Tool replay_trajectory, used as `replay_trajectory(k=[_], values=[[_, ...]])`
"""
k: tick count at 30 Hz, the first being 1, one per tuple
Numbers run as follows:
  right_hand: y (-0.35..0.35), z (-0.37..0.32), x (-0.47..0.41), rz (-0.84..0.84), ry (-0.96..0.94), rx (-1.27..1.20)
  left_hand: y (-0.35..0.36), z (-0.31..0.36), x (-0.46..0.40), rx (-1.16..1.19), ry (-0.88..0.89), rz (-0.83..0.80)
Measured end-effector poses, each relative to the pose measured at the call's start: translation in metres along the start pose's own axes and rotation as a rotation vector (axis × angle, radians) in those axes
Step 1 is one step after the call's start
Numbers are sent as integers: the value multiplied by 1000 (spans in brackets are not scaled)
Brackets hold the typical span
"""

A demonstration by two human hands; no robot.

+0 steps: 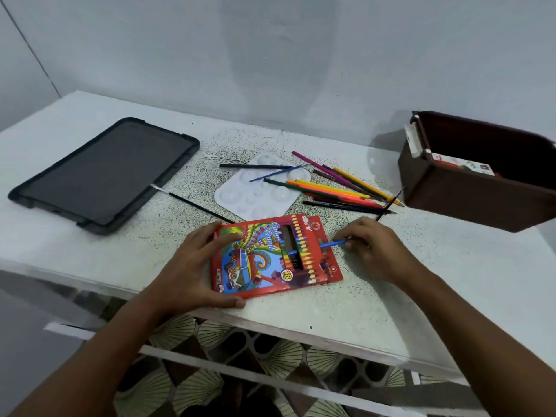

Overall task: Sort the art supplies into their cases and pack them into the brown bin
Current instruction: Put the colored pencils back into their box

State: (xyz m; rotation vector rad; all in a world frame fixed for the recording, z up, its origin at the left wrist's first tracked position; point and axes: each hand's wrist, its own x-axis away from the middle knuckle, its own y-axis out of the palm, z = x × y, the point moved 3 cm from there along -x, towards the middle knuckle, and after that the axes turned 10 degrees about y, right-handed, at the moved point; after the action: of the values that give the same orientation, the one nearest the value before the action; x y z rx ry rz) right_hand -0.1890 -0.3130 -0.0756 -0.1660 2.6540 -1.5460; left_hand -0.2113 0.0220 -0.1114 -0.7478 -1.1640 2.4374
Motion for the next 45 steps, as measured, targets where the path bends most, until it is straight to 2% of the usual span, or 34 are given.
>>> replay_trajectory(k=[3, 7, 19, 23, 30, 40, 45], values=[[13, -15, -2, -66, -21, -76, -1, 2, 0, 4, -7, -12], [19, -19, -4, -80, 43, -165, -1, 3, 1, 10, -15, -19], [12, -22, -9, -204, 89, -209, -1, 2, 1, 22, -13, -16], [-1, -36, -35, -111, 66, -140, -2, 3, 1, 13, 9, 17], [4, -63, -131, 52, 74, 125, -5, 0, 1, 80, -21, 16], [31, -73, -216, 28, 174, 443, -6, -2, -2, 47, 0, 4], [32, -77, -221, 14, 174, 445, -6, -3, -3, 26, 14, 11]])
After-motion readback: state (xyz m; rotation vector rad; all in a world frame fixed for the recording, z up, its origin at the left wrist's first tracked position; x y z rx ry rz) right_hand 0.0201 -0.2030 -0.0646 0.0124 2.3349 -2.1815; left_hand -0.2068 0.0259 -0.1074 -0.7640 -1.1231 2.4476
